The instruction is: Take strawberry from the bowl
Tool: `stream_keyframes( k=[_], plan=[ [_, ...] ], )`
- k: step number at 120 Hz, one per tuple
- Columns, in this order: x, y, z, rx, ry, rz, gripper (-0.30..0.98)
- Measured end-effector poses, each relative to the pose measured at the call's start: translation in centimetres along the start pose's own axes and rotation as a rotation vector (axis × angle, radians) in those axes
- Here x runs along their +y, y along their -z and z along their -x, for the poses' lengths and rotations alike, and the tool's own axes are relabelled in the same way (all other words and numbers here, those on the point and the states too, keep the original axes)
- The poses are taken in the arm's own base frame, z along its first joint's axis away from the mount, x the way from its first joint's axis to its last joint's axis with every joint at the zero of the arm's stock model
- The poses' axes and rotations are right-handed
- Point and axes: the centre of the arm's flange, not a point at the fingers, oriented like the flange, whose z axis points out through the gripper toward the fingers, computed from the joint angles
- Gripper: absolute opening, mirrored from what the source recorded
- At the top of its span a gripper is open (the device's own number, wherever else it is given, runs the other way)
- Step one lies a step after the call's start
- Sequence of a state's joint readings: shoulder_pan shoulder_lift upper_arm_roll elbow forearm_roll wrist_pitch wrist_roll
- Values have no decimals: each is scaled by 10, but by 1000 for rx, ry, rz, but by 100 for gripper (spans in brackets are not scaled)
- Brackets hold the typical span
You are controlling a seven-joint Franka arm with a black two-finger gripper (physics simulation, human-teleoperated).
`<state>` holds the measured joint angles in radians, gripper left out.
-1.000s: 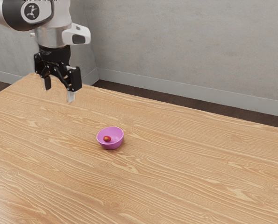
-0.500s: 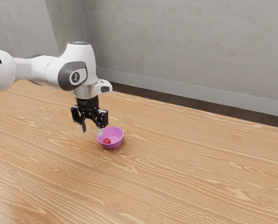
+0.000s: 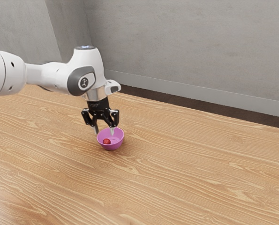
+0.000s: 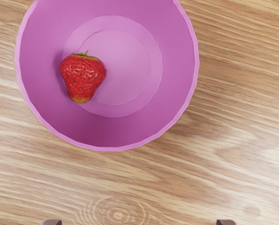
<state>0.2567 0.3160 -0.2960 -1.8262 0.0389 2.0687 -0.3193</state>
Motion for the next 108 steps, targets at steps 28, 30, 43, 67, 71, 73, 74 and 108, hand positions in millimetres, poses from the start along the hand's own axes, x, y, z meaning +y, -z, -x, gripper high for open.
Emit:
stream_keyframes(
  k=[28, 30, 43, 67, 71, 73, 74, 108],
  plan=[
    [-14, -18, -25, -10, 64, 15, 40],
    [-15, -20, -26, -12, 67, 15, 40],
    [-16, -29, -28, -23, 82, 16, 39],
    [-18, -39, -30, -35, 96, 5, 28],
    [-19, -41, -30, -37, 99, 4, 26],
    [-19, -42, -30, -38, 100, 3, 26],
    [-20, -42, -30, -39, 101, 3, 25],
    [-17, -46, -39, -31, 107, -4, 20]
  ],
)
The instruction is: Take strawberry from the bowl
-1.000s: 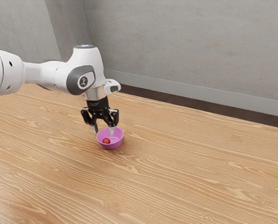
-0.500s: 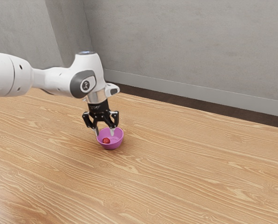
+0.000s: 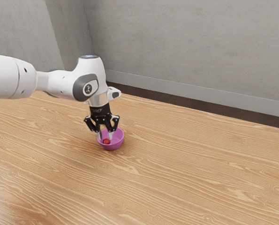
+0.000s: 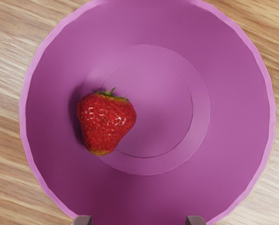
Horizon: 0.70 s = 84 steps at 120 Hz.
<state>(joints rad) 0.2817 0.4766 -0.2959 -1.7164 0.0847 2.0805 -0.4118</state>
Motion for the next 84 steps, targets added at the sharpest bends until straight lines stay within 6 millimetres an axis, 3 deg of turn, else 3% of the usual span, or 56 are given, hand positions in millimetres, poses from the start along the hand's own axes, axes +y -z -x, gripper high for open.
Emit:
stream_keyframes(
  k=[33, 84],
  plan=[
    [-6, -3, -12, 12, 9, -12, 19],
    [-7, -32, -31, -7, 18, -18, 23]
  ],
)
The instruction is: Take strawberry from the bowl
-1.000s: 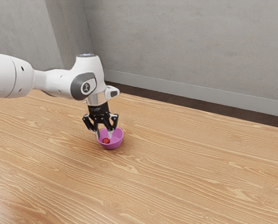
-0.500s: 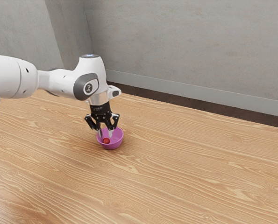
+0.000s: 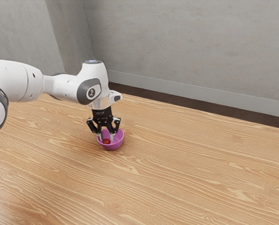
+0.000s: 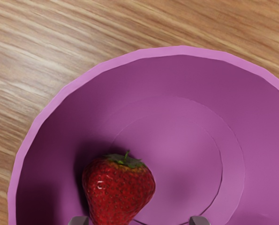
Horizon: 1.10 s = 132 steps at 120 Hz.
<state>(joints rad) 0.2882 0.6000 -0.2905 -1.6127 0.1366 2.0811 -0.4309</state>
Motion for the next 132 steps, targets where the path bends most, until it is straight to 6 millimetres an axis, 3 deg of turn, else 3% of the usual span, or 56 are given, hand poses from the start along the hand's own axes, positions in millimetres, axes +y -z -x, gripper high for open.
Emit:
stream_keyframes(
  k=[105, 132],
  plan=[
    [10, -24, -13, 4, -8, -13, 23],
    [10, -24, -13, 5, -4, -14, 11]
  ],
)
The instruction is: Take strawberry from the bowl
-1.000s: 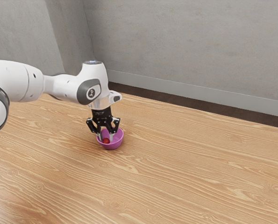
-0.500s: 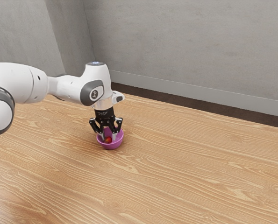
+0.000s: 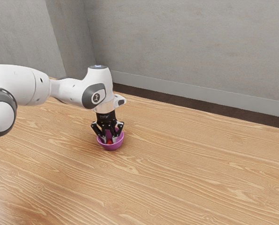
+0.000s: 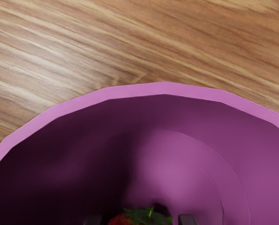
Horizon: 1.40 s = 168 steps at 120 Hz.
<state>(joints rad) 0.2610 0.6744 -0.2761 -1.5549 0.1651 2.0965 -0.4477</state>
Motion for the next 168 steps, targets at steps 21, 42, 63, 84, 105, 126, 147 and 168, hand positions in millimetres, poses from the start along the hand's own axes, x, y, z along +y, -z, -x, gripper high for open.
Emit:
stream_keyframes(
  k=[21, 42, 63, 84, 105, 126, 147, 168],
  plan=[
    [-1, 3, 0, 4, 9, -5, 6],
    [-2, 31, 2, 37, 15, -7, 4],
    [23, 86, 27, 92, -20, -7, 1],
    [122, 64, 56, 77, -145, -9, -1],
    [130, 34, 49, 47, -134, -23, -1],
    [126, 23, 46, 28, -119, -21, 21],
    [128, 67, 60, 69, -136, -20, 46],
    [117, 310, 238, 313, -305, -80, 59]
  ],
)
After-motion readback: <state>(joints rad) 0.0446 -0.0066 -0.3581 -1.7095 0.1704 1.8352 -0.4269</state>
